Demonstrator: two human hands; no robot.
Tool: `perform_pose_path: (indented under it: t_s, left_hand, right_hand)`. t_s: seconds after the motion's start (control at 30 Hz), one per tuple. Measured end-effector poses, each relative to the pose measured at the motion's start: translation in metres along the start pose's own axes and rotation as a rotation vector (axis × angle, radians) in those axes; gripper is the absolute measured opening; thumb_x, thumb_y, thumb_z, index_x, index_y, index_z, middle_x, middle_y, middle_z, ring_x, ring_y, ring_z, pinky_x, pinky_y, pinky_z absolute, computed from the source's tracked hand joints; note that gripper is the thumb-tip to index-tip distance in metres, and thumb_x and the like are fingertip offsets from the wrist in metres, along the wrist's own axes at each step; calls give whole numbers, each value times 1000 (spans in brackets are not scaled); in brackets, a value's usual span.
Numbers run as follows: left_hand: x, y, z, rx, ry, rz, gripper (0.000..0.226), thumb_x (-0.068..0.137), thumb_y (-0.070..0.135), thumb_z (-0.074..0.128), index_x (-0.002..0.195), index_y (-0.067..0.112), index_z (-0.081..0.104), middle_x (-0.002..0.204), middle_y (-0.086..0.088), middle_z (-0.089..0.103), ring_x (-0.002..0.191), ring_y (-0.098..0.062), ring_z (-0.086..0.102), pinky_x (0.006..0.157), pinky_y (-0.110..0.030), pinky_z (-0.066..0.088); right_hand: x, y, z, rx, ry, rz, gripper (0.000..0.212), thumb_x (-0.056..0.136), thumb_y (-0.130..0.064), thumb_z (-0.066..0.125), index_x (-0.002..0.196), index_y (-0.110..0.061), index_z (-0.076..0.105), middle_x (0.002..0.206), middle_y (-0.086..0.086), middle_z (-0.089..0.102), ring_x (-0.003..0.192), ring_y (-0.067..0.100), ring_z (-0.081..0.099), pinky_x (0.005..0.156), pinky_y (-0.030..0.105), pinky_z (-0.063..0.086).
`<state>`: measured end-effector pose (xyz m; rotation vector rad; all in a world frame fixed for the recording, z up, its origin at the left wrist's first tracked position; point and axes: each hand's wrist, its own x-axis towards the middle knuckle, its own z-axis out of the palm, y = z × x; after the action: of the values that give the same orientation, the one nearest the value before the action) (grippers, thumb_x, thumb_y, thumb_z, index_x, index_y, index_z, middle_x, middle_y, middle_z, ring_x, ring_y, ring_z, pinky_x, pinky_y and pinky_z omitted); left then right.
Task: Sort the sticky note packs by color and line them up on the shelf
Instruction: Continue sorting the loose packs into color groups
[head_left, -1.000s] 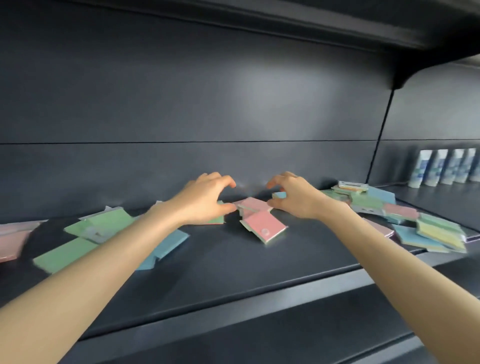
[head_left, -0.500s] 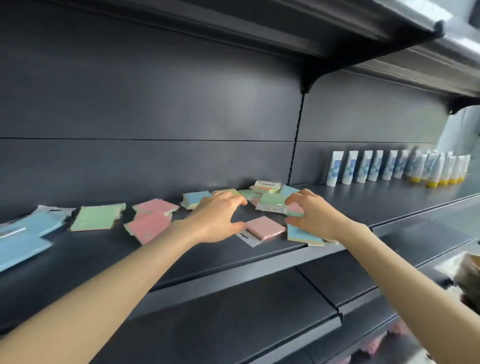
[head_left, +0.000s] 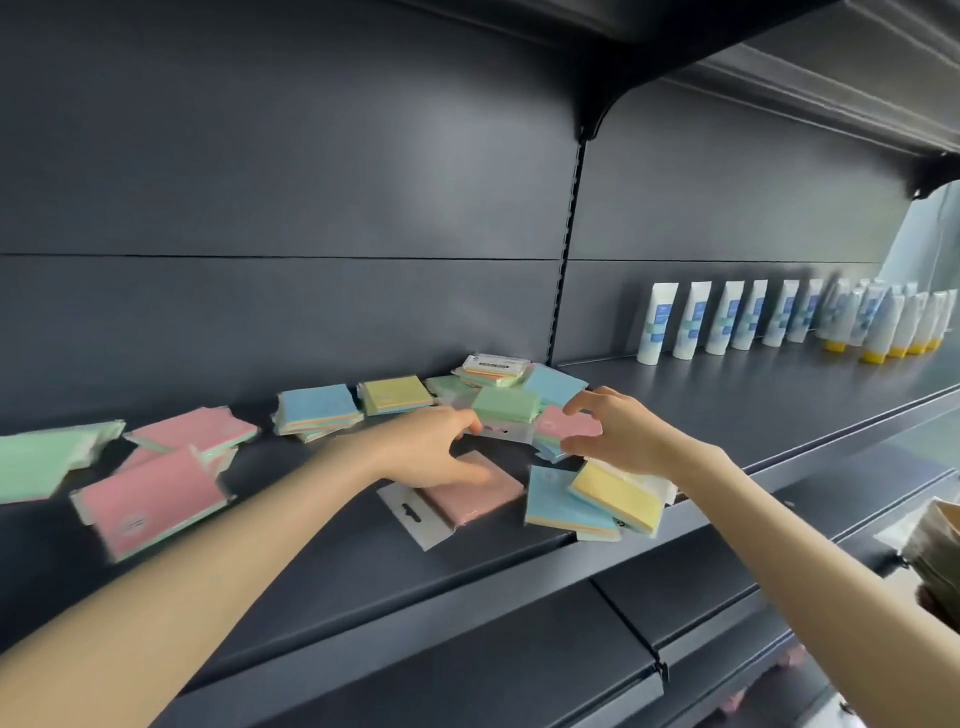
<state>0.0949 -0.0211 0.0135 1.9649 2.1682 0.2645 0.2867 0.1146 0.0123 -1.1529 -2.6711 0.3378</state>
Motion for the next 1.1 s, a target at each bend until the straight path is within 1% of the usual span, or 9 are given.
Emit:
perform_pose_path:
  t_s: [0.1,0.23,0.5,0.57,0.67,0.73,0.8,0.93,1.1]
  left_hand:
    - [19,-4,-1,-29,-94,-48,79,77,65,60,140,23,37,135,5,46,118,-13,47,98,-28,41]
    - [29,-6,2,14,-161,-97,87,69,71,62,137,22,40,117,10,51,105,-10,52,94,-30,46]
    - [33,-2,12,19,-110,-289,76,67,62,71,126,21,47,106,11,56,89,-10,55,70,-24,45]
    - [32,0,15,-41,-71,-346,64,66,56,75,114,19,54,102,7,63,83,-12,58,64,-23,43]
    - [29,4,19,-204,7,-423,52,62,47,81,100,16,65,95,-2,71,80,-18,65,66,-29,47]
    - [25,10,20,-276,68,-465,51,62,42,84,102,20,63,94,2,69,83,-15,65,71,-29,50]
    - [22,19,22,-331,128,-476,56,62,37,86,107,25,55,94,7,64,80,-11,62,66,-25,47]
    - [18,32,24,-360,248,-489,60,60,34,87,108,29,50,88,3,67,73,-13,62,65,-27,46]
    - [20,36,25,-399,429,-513,61,64,35,85,111,28,47,93,3,63,83,-14,60,73,-30,47]
  right_hand:
    - [20,15,2,36,-28,26,50,85,-38,64,130,-23,48,133,2,44,107,19,46,84,28,39]
    - [37,29,12,90,-93,49,56,83,-42,65,132,-23,45,128,3,47,102,18,48,80,27,39]
    - [58,47,16,36,-111,-44,58,87,-47,58,135,-18,43,136,9,46,128,30,35,102,36,30]
    - [63,53,16,107,-138,-39,68,82,-52,63,137,-20,40,137,6,47,128,29,40,105,39,35]
    - [72,59,18,190,-164,-42,84,70,-57,71,138,-22,35,132,5,52,121,28,48,102,42,40]
    - [77,62,19,271,-162,-46,90,65,-53,77,138,-21,35,130,7,50,122,28,47,101,40,42]
    - [77,64,18,296,-119,-73,90,65,-46,81,138,-17,37,130,9,41,125,27,39,104,37,38]
    - [75,68,16,321,-8,-149,93,63,-38,85,139,-13,37,130,11,37,125,27,35,102,30,35]
    - [73,70,14,396,70,-166,79,65,-31,84,132,-10,47,124,7,47,112,20,44,78,15,31]
